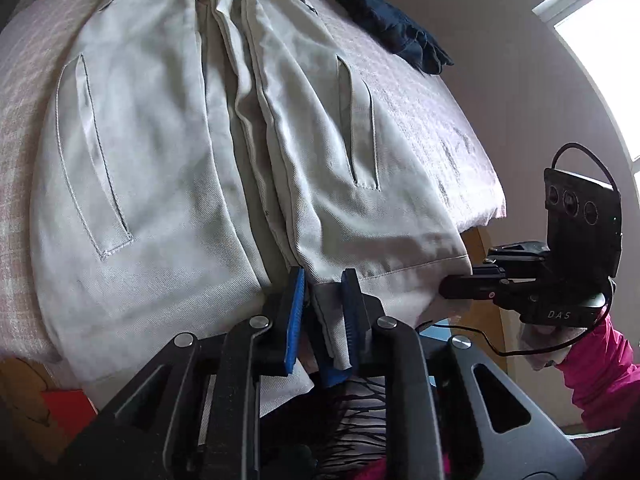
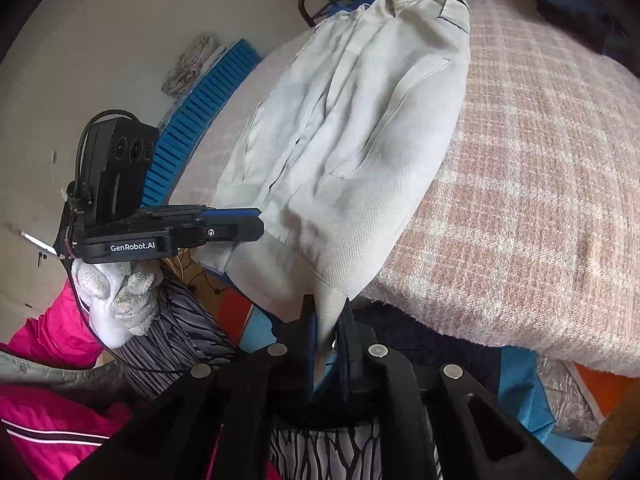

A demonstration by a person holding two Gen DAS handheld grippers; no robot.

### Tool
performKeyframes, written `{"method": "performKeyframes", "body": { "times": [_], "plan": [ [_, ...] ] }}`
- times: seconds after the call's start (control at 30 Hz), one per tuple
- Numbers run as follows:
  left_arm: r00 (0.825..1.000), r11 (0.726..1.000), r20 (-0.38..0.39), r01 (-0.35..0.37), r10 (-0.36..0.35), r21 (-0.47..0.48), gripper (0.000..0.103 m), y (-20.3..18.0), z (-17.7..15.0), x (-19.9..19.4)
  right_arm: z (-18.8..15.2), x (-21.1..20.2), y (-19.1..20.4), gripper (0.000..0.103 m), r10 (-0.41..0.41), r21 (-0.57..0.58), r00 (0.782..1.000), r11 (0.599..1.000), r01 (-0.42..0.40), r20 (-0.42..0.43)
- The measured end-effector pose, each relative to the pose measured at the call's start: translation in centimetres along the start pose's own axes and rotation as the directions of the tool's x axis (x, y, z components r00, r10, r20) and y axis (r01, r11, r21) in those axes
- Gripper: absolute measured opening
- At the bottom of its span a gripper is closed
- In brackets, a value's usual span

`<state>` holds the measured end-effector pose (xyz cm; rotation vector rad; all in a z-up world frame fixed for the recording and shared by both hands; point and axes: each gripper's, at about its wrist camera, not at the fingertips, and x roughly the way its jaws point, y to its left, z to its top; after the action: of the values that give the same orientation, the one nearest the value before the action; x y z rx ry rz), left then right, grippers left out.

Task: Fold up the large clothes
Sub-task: 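Grasp the folded jacket edge with the right tool and smooth it flat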

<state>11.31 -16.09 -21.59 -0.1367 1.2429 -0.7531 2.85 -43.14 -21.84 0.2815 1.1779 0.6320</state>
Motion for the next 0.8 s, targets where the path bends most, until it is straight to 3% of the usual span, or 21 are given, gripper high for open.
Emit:
{"method": "performKeyframes", "body": {
  "times": [0.07,0.13,0.23,0.3,0.37,0.43,0.57,0.8],
  "plan": [
    [1.0,0.999,-0.008,-0.016,0.016,0.031,0.018,-1.2,-0.4,0.9,-0.6,-0.9,-0.3,0.004,-0.027,-0.015,1.0,1.0,0.028,0.013],
    [0.997,0.996,-0.03,-0.065,0.067,0.066,0.017,-1.3,-1.1,2.3,-1.4,0.8,-1.4,0.004,-0.03,0.04,0.999,0.999,0.031,-0.023],
    [0.998,0.997,-0.035,-0.053,0.055,0.051,0.017,-0.7,-1.7,2.1,-2.1,3.2,-1.7,0.005,-0.122,0.01,0.99,0.992,0.123,-0.063],
    [0.998,0.998,-0.039,-0.048,0.049,0.042,0.016,-0.3,-2.0,1.1,-2.1,2.3,-1.5,0.011,-0.086,0.021,0.995,0.996,0.087,-0.059],
    [0.998,0.997,-0.02,-0.054,0.055,0.052,0.017,-0.5,-2.5,-0.2,-1.6,0.0,-0.8,0.025,-0.099,-0.028,0.995,0.995,0.099,-0.029],
    [0.999,0.998,0.009,-0.043,0.043,0.055,0.017,-1.0,-2.6,-1.5,-0.6,-2.1,0.5,0.028,-0.128,-0.082,0.992,0.988,0.129,0.023],
    [0.998,0.997,0.062,-0.026,0.021,0.077,0.017,-2.1,-1.6,-2.6,3.4,-5.4,0.5,0.028,-0.168,-0.12,0.974,0.975,0.187,0.153],
    [0.993,0.994,0.115,-0.039,0.026,0.105,0.019,-3.6,0.5,-0.4,13.2,-3.9,-1.0,0.028,-0.282,-0.133,0.915,0.935,0.33,0.287]
  ]
}}
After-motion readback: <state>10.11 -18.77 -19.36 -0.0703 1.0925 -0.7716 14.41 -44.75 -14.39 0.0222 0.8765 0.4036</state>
